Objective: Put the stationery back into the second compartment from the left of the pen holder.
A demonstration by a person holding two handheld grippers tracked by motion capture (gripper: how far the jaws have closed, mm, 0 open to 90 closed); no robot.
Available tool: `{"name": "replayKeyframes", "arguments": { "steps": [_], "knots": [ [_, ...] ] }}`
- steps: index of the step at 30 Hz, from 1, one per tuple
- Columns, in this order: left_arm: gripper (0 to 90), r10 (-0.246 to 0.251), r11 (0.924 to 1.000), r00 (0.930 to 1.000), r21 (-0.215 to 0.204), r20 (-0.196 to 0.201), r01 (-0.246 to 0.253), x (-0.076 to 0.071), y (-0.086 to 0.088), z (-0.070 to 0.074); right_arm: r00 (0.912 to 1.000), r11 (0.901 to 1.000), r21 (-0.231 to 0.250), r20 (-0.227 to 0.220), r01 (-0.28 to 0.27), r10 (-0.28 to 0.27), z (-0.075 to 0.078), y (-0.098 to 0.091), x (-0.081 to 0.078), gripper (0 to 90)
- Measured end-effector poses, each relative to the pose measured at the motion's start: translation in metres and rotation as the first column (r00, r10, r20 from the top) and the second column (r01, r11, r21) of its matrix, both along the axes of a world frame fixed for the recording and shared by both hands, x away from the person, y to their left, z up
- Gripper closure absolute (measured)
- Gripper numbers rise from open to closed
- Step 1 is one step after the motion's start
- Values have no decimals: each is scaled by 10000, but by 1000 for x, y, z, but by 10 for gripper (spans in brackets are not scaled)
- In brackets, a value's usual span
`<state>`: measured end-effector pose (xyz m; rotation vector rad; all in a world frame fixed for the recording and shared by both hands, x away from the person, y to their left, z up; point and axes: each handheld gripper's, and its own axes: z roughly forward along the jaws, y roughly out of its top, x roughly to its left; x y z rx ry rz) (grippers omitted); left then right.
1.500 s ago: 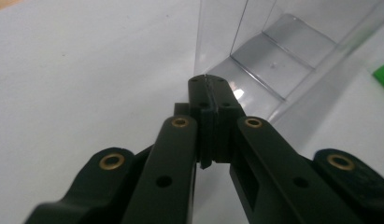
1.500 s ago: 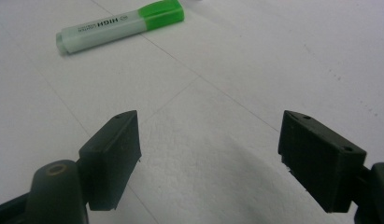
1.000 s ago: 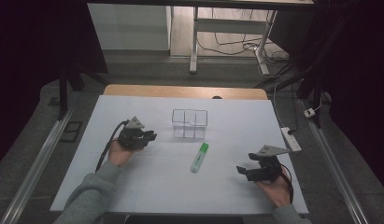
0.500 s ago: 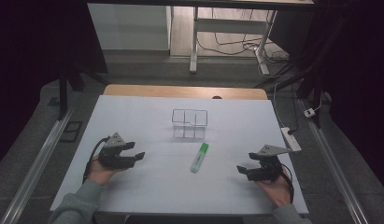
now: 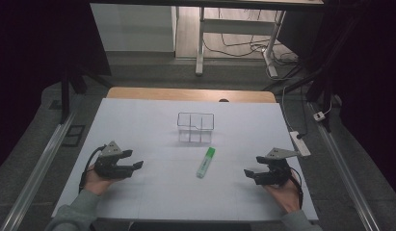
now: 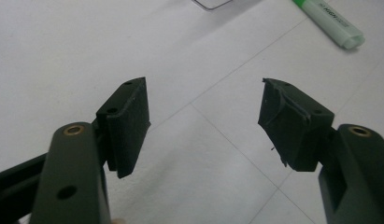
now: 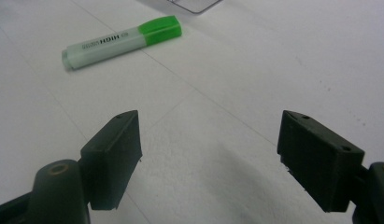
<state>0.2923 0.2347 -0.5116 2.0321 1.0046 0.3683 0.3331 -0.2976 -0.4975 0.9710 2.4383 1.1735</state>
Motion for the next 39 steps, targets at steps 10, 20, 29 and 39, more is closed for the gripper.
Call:
{"name": "replayKeyframes", "arguments": {
  "steps": [10,20,29,39],
  "knots": [
    [322,-18,10000,9999,45,-128,19,-2,4,-4,9996,9998,-17,-166,-221,221,7,11,10,224],
    [313,-121,9995,9996,302,-268,129,-4,1,-8,9995,9996,-298,-319,20,-30,22,33,34,291],
    [307,-288,9984,9987,474,-414,308,-2,-3,-10,9975,9963,-843,-665,191,-248,26,54,52,385],
    [305,-373,9976,9984,572,-436,398,-2,-4,-11,9998,9914,-1304,-188,51,-76,28,73,60,593]
  ]
}}
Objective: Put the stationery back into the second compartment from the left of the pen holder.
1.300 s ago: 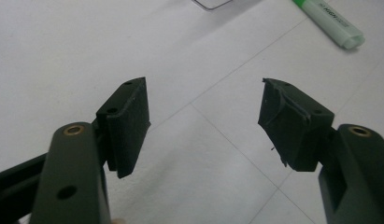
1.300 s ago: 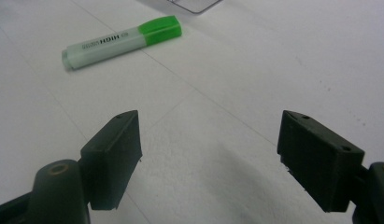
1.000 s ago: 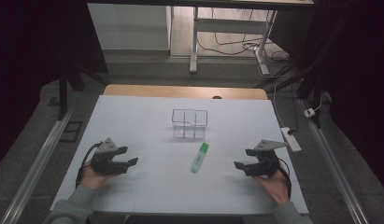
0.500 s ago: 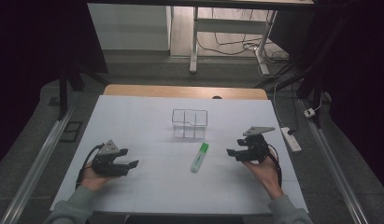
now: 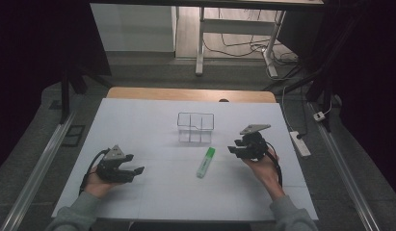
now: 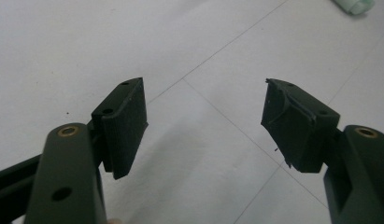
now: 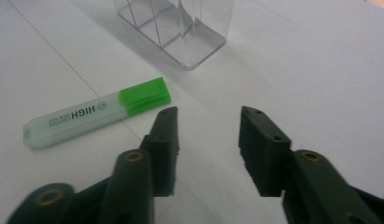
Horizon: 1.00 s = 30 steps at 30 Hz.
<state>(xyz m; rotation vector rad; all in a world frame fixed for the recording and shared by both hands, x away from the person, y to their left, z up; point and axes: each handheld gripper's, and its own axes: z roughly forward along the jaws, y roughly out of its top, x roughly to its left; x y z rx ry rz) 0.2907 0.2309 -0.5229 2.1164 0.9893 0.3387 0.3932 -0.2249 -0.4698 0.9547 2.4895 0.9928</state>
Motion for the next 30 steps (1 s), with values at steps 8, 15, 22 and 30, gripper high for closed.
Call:
{"name": "replayKeyframes", "arguments": {
  "steps": [8,15,22,30],
  "knots": [
    [303,-22,10000,10000,60,-36,23,1,-1,-1,9988,9993,-77,-332,-375,372,-7,17,13,881],
    [302,-73,9999,10000,118,-38,73,1,-2,-2,9962,9982,-42,-641,-598,594,-13,33,24,896],
    [301,-103,9998,9999,140,-22,103,1,-2,-2,9945,9977,-329,-880,-600,570,-25,47,35,896],
    [301,-165,9996,9999,218,-52,166,2,-2,-3,9902,9976,-284,-1266,-638,597,-36,54,47,896]
  ]
}}
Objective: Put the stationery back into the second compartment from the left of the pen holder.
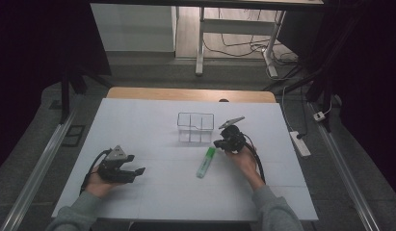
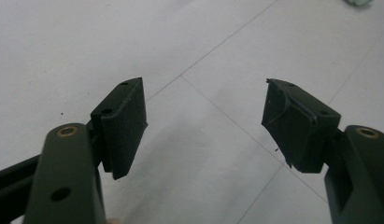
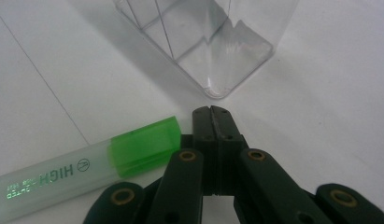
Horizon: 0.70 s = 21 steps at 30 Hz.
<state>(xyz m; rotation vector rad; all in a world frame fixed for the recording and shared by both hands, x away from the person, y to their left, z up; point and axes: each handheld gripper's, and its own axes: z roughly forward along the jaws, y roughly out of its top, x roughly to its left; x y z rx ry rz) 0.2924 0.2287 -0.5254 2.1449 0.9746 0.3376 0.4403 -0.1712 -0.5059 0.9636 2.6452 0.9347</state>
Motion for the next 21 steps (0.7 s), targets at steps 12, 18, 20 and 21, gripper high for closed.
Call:
{"name": "replayKeyframes", "arguments": {
  "steps": [12,18,20,21],
  "knots": [
    [297,-64,9999,10000,103,-49,64,0,-1,-2,9992,9993,159,-209,-350,353,-7,6,5,896],
    [297,-93,9999,9999,128,-68,94,1,-2,-2,9963,9968,86,-314,-795,797,-6,6,4,896],
    [297,-100,9999,9999,130,-60,100,1,-1,-2,9948,9951,-64,-266,-990,988,-6,8,2,896],
    [297,-91,9999,9999,128,-58,92,1,-1,-2,9942,9945,-113,-297,-1037,1034,-6,9,1,896]
  ]
}}
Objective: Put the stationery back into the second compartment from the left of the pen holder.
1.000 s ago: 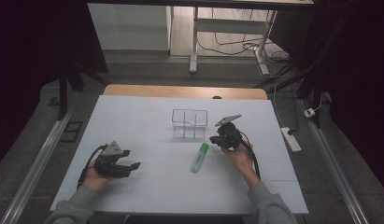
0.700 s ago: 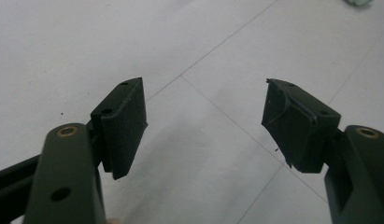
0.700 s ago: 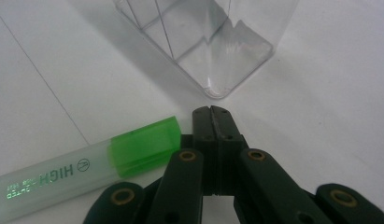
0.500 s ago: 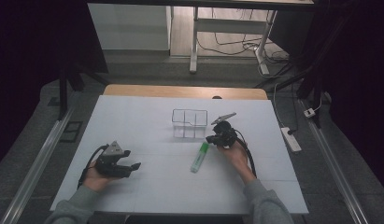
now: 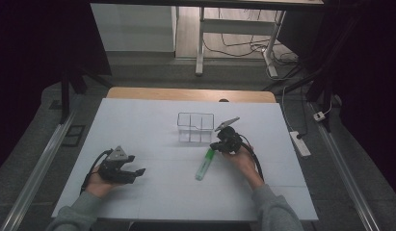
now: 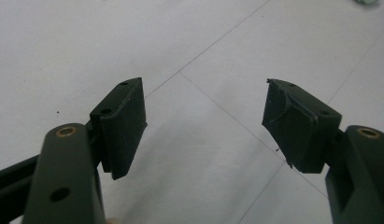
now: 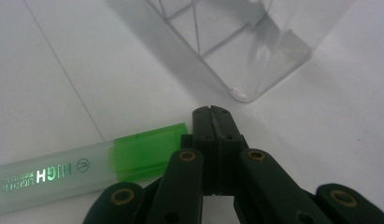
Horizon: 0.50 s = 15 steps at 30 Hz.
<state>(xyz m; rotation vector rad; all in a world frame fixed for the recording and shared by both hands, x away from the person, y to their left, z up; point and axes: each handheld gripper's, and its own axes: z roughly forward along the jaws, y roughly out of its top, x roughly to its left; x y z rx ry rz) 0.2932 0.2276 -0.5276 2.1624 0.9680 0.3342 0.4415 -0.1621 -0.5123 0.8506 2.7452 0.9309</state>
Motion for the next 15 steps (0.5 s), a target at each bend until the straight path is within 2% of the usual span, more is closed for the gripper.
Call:
{"name": "replayKeyframes", "arguments": {
  "steps": [15],
  "knots": [
    [296,-50,10000,10000,34,-24,50,0,0,-1,9988,9991,-254,-361,-332,322,-1,10,-11,896]
  ]
}}
